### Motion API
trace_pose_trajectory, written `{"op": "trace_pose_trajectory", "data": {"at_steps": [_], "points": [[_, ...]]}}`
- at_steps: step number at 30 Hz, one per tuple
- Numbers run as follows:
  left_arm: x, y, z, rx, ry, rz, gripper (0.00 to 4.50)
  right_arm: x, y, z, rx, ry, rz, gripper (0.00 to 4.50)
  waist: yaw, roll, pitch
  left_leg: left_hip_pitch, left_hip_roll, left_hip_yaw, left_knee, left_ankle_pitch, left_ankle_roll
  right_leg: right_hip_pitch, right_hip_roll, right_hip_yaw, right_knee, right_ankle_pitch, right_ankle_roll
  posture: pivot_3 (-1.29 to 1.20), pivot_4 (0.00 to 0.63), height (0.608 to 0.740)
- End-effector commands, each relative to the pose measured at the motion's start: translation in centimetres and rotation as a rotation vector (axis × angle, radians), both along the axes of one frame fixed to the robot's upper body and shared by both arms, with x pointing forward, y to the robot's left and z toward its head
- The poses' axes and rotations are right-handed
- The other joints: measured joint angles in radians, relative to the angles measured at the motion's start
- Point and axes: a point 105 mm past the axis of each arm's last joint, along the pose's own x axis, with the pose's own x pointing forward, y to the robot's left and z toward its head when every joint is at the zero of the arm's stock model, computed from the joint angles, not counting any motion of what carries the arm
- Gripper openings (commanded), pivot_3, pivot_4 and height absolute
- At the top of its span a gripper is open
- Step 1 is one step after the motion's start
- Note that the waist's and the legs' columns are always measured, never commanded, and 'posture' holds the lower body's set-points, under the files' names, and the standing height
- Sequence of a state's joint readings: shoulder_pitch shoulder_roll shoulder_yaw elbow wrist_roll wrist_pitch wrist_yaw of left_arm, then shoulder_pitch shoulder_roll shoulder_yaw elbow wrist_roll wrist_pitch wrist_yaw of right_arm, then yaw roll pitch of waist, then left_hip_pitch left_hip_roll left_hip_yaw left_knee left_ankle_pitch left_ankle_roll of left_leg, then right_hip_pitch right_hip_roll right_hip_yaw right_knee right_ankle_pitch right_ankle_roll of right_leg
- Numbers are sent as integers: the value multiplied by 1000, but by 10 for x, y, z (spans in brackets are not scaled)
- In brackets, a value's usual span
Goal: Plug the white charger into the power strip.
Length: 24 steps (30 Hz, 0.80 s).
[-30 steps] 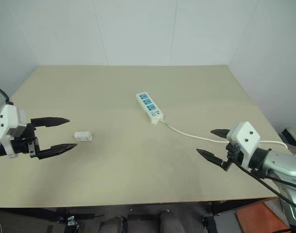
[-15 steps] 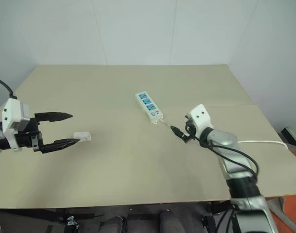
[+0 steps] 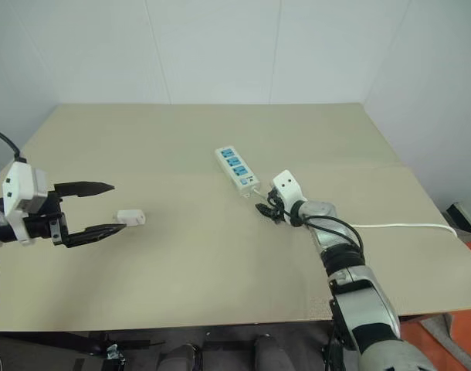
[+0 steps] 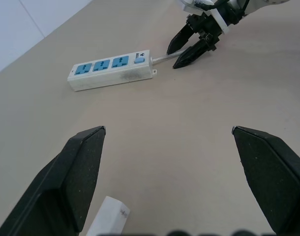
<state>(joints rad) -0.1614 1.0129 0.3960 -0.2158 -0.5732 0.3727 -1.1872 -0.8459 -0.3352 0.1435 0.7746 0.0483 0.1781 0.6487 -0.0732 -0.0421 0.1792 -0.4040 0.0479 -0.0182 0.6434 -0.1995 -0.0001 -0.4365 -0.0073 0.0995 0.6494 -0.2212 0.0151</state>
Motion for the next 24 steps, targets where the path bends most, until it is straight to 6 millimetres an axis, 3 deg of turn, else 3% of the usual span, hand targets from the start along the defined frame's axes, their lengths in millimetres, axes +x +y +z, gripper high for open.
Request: {"op": "trace_pose_trajectory", "data": {"at_steps": [1,6,12,18,24], "points": [[-3,-2,12,9,-74,-6,4500,3,-1,2,-18,-13,13,1795,0,0,0,0,0,0,0,0,0,0,0,0,0,0,0,0,150,740],[-3,-2,12,10,-77,-7,4500,-3,3,3,-26,-24,74,39,0,0,0,0,0,0,0,0,0,0,0,0,0,0,0,0,150,740],[-4,-2,13,15,-74,-18,4500,-59,13,21,-4,-100,296,11,5,0,0,-3,0,-1,0,0,0,-2,0,-1,0,0,-1,0,150,740],[2,-6,10,13,-61,-37,4500,-105,14,22,-21,-108,406,11,1,0,0,-1,0,0,0,0,0,-2,0,0,0,-2,3,0,150,740],[5,-9,10,9,-56,-59,4500,-97,7,16,-10,-108,298,1967,3,0,0,5,0,0,0,0,0,0,1,0,6,-2,0,0,150,740]]}}
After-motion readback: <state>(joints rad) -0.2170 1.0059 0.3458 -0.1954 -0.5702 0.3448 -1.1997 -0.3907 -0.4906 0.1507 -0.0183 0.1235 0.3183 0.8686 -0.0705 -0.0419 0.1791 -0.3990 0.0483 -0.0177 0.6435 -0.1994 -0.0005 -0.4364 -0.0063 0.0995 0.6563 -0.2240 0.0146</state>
